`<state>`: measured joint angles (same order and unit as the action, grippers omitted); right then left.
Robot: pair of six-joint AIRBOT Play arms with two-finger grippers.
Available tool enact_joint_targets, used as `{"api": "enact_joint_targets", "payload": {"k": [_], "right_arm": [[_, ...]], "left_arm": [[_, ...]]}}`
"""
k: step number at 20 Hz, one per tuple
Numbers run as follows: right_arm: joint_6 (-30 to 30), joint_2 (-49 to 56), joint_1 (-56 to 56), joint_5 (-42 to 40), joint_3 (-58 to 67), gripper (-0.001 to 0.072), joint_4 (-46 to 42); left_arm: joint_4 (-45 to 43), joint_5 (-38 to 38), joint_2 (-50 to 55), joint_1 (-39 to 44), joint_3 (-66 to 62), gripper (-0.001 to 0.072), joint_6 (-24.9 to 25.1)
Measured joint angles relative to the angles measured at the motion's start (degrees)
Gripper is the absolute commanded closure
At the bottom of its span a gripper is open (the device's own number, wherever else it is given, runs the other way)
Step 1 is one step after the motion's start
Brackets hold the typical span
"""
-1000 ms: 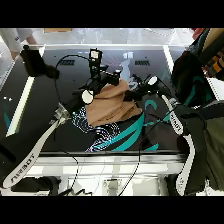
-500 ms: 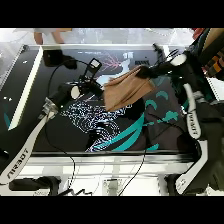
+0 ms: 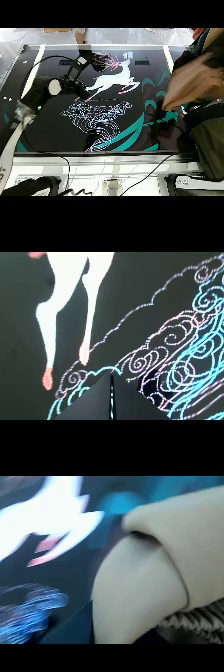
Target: Fold the clothes and pants, and hang the long-sleeved shirts on hangers.
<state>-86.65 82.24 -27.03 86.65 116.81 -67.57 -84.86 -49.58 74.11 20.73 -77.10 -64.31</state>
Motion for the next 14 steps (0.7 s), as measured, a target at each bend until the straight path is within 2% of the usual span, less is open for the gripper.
{"api": "enact_joint_targets", "payload": {"k": [6, 11, 14], "right_arm": [[-3.3, -8.9, -20.5, 8.1, -0.2, 0.0687, -17.7], [-3.8, -10.1, -36.3, 11.9, -4.0, 0.0687, -22.1], [-3.9, -10.3, -41.3, 12.0, -7.4, 0.0686, -23.0]], "left_arm": [[-0.2, -1.1, -6.0, -0.1, 0.0, 0.0694, 0.0], [-0.2, -1.2, -7.1, -0.1, 0.0, 0.0693, 0.0], [-0.2, -1.2, -7.2, -0.1, 0.0, 0.0693, 0.0]]}}
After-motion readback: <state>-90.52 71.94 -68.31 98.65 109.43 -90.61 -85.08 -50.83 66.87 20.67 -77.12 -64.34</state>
